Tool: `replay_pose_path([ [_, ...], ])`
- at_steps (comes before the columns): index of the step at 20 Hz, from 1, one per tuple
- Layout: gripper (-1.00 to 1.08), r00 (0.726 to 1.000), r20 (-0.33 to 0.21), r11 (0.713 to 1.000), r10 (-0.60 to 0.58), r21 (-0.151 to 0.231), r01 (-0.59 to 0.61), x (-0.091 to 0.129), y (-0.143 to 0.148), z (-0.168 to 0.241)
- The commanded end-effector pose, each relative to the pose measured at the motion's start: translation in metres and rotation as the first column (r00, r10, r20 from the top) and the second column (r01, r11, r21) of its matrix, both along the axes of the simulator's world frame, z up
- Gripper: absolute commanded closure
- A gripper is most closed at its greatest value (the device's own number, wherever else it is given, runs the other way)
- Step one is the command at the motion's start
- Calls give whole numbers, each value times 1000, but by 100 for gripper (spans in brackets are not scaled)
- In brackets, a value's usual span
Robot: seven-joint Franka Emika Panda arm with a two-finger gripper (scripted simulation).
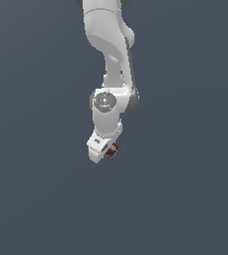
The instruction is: Pick up the object and move it to a goal position.
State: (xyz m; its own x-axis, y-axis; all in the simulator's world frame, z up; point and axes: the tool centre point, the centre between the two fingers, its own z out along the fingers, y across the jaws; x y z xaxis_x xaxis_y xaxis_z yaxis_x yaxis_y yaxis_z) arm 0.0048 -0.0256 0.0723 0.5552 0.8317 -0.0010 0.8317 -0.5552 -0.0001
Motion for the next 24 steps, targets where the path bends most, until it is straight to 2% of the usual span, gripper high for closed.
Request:
replay_pose_path([
  [1, 108, 1000, 0, 1000, -1, 0, 1, -13, -26, 13],
  [9, 108, 1000, 1, 1000, -1, 0, 1, -51, -106, 54],
  [14, 108, 1000, 1, 1000, -1, 1, 1, -68, -145, 75],
  [19, 108, 1000, 1, 1000, 0, 1, 0, -79, -171, 88],
  [24, 108, 1000, 1, 1000, 0, 1, 0, -83, -183, 94],
])
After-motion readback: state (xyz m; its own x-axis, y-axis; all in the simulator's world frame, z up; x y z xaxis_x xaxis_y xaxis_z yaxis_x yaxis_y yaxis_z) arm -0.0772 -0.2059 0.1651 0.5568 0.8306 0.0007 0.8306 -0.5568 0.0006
